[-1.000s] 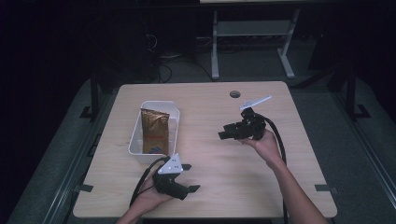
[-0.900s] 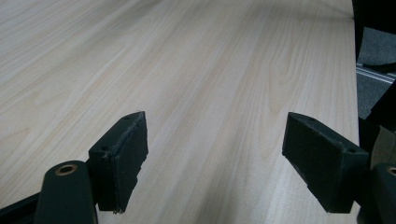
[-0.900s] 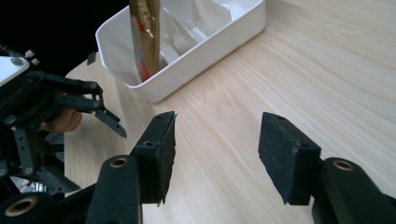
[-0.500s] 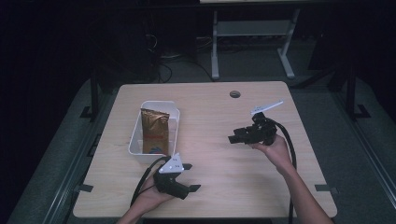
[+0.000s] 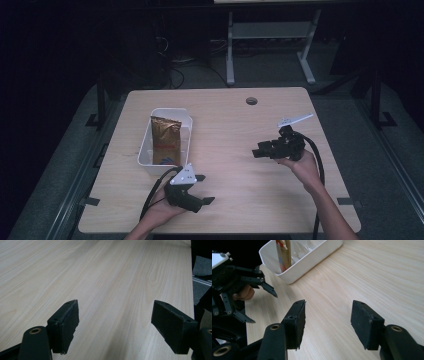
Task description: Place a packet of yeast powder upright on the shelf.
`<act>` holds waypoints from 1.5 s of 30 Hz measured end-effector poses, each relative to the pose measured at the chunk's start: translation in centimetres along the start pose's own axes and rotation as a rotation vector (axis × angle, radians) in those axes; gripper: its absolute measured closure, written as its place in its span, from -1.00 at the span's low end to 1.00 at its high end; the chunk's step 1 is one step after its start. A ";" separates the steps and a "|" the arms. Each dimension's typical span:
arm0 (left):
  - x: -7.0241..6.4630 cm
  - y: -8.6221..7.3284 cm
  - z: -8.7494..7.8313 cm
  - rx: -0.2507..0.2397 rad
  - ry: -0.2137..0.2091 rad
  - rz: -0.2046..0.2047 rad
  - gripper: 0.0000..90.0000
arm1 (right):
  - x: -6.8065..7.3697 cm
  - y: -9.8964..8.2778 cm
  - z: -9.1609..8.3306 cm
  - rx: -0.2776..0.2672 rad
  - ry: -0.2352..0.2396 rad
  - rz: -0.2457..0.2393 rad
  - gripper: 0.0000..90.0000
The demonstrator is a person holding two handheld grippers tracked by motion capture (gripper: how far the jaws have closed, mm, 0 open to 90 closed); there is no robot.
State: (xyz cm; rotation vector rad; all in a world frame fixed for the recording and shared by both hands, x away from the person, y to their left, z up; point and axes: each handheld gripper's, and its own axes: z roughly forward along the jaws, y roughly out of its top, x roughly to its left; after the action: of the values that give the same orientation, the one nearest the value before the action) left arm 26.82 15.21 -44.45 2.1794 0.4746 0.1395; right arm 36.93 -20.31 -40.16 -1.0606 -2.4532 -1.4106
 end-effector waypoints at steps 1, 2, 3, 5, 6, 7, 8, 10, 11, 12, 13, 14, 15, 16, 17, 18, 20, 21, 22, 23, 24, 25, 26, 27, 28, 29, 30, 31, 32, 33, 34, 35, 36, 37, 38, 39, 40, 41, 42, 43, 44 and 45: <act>0.0 0.0 0.0 0.000 -0.001 -0.002 -0.52 | 0.0 -0.2 -0.1 0.000 -0.002 0.002 -0.01; 0.0 0.0 0.1 0.001 0.000 -0.001 -0.52 | -0.1 -0.6 -0.5 -0.002 -0.005 0.006 -0.01; 0.0 0.0 0.1 0.001 0.000 -0.001 -0.52 | -0.1 -0.8 -0.6 -0.006 -0.005 0.010 -0.01; -0.1 0.0 0.1 0.003 0.000 0.004 -0.52 | -0.2 -1.1 -0.8 0.000 -0.008 0.015 -0.02; -0.1 0.1 0.1 0.003 0.000 0.006 -0.52 | -0.3 -1.2 -0.9 -0.003 -0.010 0.016 -0.02; -0.1 0.1 0.1 0.003 0.000 0.006 -0.52 | -0.3 -1.4 -1.0 -0.006 -0.014 0.017 -0.02; 0.0 0.1 0.1 0.005 -0.001 0.004 -0.52 | -0.3 -1.5 -1.1 -0.006 -0.013 0.021 -0.02; 0.0 0.1 0.1 0.005 0.000 0.004 -0.52 | -0.4 -1.7 -1.2 -0.006 -0.014 0.020 -0.02; 0.0 0.1 0.2 0.006 0.000 0.004 -0.52 | -0.4 -2.0 -1.3 -0.009 -0.017 0.027 -0.03; 0.0 0.1 0.2 0.007 0.000 0.003 -0.52 | -0.4 -2.0 -1.3 -0.009 -0.017 0.027 -0.03; -0.1 0.1 0.2 0.007 -0.002 0.004 -0.52 | -0.5 -2.2 -1.4 -0.008 -0.019 0.031 -0.03; -0.1 0.1 0.2 0.007 -0.002 0.004 -0.52 | -0.5 -2.2 -1.4 -0.008 -0.019 0.031 -0.03; -0.1 0.1 0.2 0.007 -0.002 0.004 -0.52 | -0.6 -2.4 -1.5 -0.007 -0.018 0.033 -0.03; -0.1 0.1 0.2 0.006 -0.003 0.003 -0.52 | -0.6 -2.7 -1.5 0.001 -0.021 0.037 -0.04; 0.0 0.1 0.2 0.007 -0.003 0.000 -0.52 | -0.7 -2.8 -1.5 0.000 -0.021 0.040 -0.04; 0.0 0.1 0.2 0.007 -0.003 0.000 -0.52 | -0.7 -2.8 -1.5 0.000 -0.021 0.040 -0.04; -0.1 0.1 0.2 0.007 -0.003 0.004 -0.52 | -0.6 -3.1 -1.6 0.002 -0.021 0.041 -0.05; -0.1 0.1 0.2 0.007 -0.003 0.004 -0.52 | -0.6 -3.1 -1.6 0.002 -0.021 0.041 -0.05; -0.1 0.1 0.2 0.008 -0.003 0.004 -0.52 | -0.6 -3.4 -1.6 -0.002 -0.021 0.043 -0.05; -0.1 0.1 0.2 0.009 -0.003 0.004 -0.52 | -0.7 -3.5 -1.5 0.000 -0.019 0.042 -0.05; -0.1 0.1 0.2 0.009 -0.003 0.004 -0.52 | -0.6 -3.7 -1.5 0.001 -0.019 0.044 -0.05; -0.1 0.1 0.2 0.010 -0.003 0.004 -0.52 | -0.6 -3.7 -1.5 0.001 -0.019 0.044 -0.05; -0.1 0.1 0.2 0.010 -0.003 0.005 -0.52 | -0.6 -3.8 -1.4 0.004 -0.019 0.046 -0.06; -0.1 0.1 0.2 0.009 -0.003 0.005 -0.52 | -0.6 -3.9 -1.4 0.011 -0.017 0.045 -0.06; -0.1 0.1 0.2 0.008 -0.002 0.004 -0.52 | -0.5 -4.1 -1.4 0.010 -0.018 0.045 -0.06; -0.1 0.1 0.2 0.008 -0.002 0.004 -0.52 | -0.5 -4.2 -1.4 0.010 -0.017 0.044 -0.06; -0.1 0.1 0.2 0.008 -0.003 0.004 -0.52 | -0.4 -4.3 -1.4 0.011 -0.015 0.045 -0.06; -0.1 0.1 0.2 0.008 -0.003 0.004 -0.52 | -0.4 -4.3 -1.4 0.011 -0.015 0.045 -0.06; -0.1 0.1 0.2 0.008 -0.002 0.005 -0.52 | -0.3 -4.6 -1.4 0.011 -0.016 0.045 -0.07; -0.1 0.1 0.2 0.009 -0.002 0.006 -0.52 | -0.3 -4.7 -1.4 0.010 -0.016 0.041 -0.07; -0.1 0.1 0.2 0.009 -0.002 0.006 -0.52 | -0.3 -4.8 -1.4 0.010 -0.017 0.044 -0.07; -0.1 0.1 0.3 0.010 -0.002 0.006 -0.52 | -0.3 -4.8 -1.4 0.010 -0.017 0.044 -0.07; -0.2 0.1 0.3 0.010 -0.002 0.007 -0.52 | -0.3 -4.9 -1.4 0.011 -0.016 0.044 -0.07; -0.2 0.1 0.3 0.010 -0.002 0.007 -0.52 | -0.2 -5.1 -1.4 0.008 -0.016 0.045 -0.07; -0.2 0.1 0.3 0.011 -0.003 0.007 -0.52 | -0.2 -5.3 -1.4 0.007 -0.014 0.047 -0.08; -0.2 0.1 0.3 0.011 -0.003 0.007 -0.52 | -0.2 -5.5 -1.4 0.005 -0.016 0.044 -0.08; -0.2 0.1 0.3 0.012 -0.002 0.006 -0.52 | -0.1 -5.6 -1.4 0.005 -0.018 0.045 -0.08; -0.1 0.1 0.3 0.012 -0.002 0.006 -0.52 | -0.1 -5.7 -1.4 0.002 -0.019 0.045 -0.07; -0.2 0.1 0.3 0.011 -0.001 0.007 -0.52 | -0.1 -5.9 -1.4 0.003 -0.022 0.046 -0.08; -0.2 0.1 0.3 0.011 -0.001 0.007 -0.52 | -0.1 -5.9 -1.4 0.003 -0.022 0.046 -0.08; -0.2 0.1 0.3 0.010 -0.001 0.007 -0.52 | -0.1 -6.0 -1.4 0.003 -0.024 0.043 -0.08; -0.2 0.1 0.3 0.010 -0.001 0.007 -0.52 | 0.0 -6.2 -1.4 0.003 -0.026 0.044 -0.07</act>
State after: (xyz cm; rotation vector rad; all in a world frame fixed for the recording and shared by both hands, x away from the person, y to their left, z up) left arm 26.74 14.91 -44.53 2.1914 0.4678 0.1402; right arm 32.74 -23.41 -43.85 -1.1329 -2.4331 -1.3887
